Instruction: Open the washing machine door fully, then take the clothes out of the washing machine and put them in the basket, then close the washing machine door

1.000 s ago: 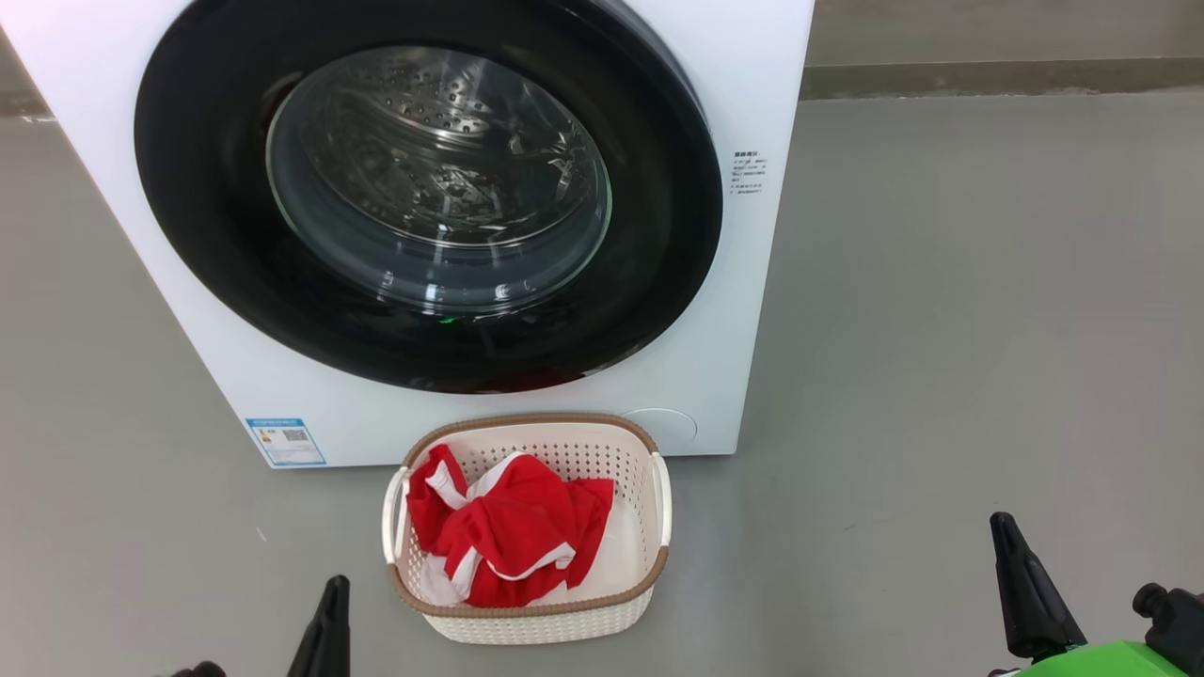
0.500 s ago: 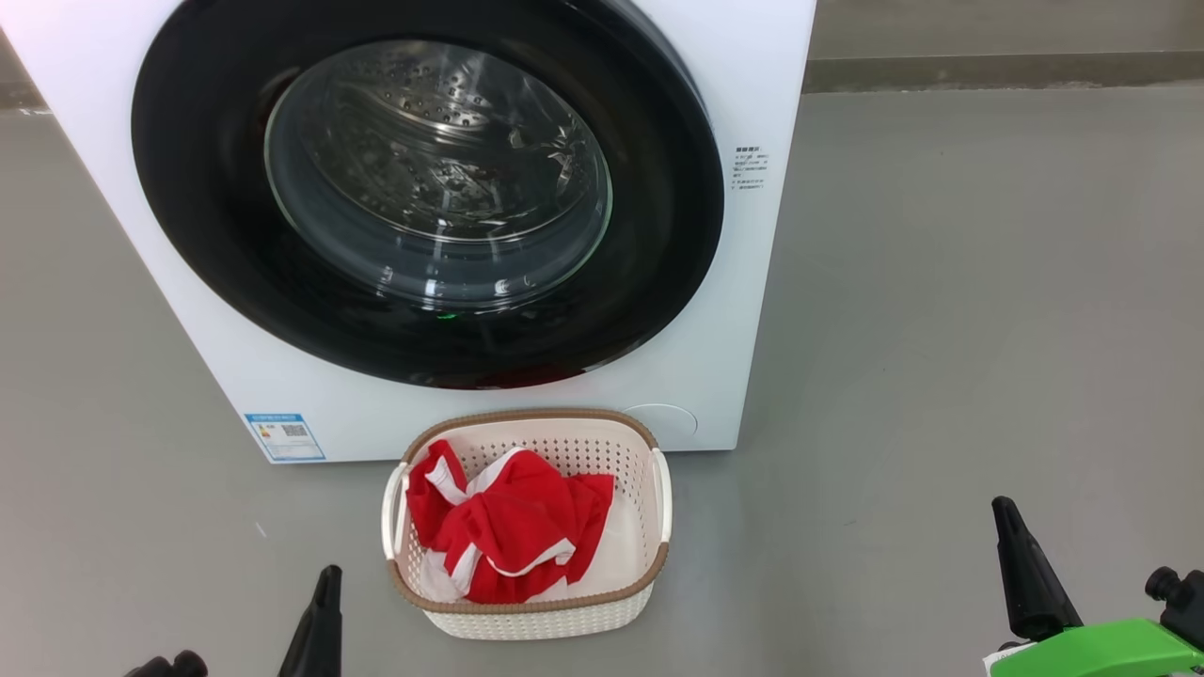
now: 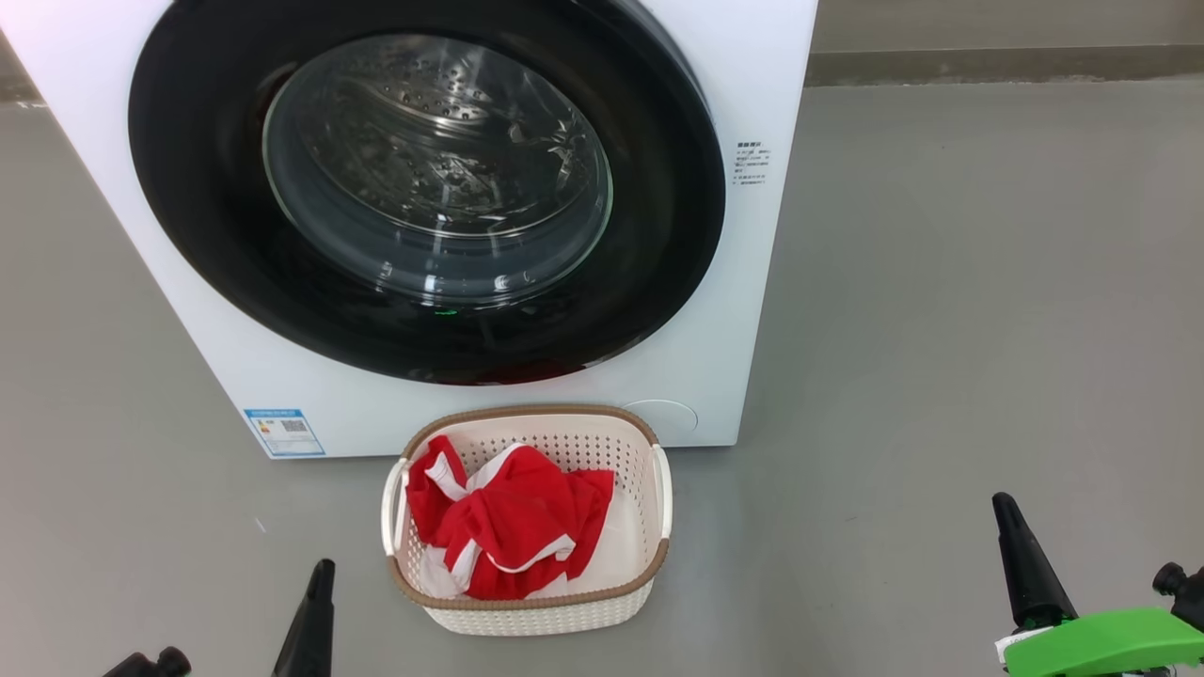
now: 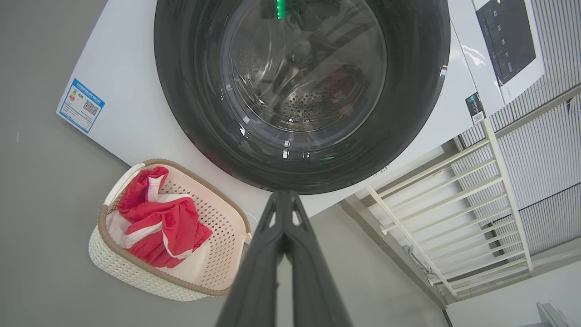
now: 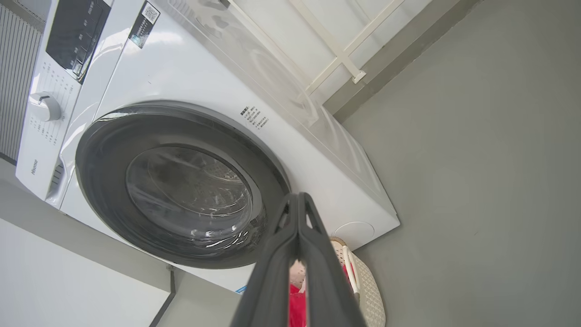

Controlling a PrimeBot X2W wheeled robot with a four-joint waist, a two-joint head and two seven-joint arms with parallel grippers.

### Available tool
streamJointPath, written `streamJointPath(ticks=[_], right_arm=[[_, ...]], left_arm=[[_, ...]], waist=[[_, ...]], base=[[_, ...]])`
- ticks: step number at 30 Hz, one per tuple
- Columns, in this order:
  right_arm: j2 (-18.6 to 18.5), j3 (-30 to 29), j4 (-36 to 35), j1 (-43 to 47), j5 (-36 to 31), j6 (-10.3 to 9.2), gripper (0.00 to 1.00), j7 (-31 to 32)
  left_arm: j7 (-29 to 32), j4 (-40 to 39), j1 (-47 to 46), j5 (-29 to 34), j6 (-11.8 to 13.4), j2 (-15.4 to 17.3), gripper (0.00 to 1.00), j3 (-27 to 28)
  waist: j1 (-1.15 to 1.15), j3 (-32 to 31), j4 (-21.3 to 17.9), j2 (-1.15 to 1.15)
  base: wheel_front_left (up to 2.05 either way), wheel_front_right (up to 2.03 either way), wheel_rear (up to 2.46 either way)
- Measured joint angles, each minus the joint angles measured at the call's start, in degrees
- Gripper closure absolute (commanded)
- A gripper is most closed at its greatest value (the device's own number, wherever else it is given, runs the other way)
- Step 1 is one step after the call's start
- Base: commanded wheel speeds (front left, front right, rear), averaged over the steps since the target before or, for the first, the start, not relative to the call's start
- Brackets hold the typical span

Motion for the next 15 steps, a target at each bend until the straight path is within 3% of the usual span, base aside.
streamJointPath(ticks=[15], right_arm=[[-0.2, -0.5, 1.3, -2.3, 9.7, -0.15, 1.00, 2.6]], left_arm=[[2.7, 1.5, -1.1, -9.9, -0.6, 0.0, 1.00, 1.0]], waist=[[0.00, 0.5, 0.0, 0.00]], base=[[0.00, 0.00, 0.00]])
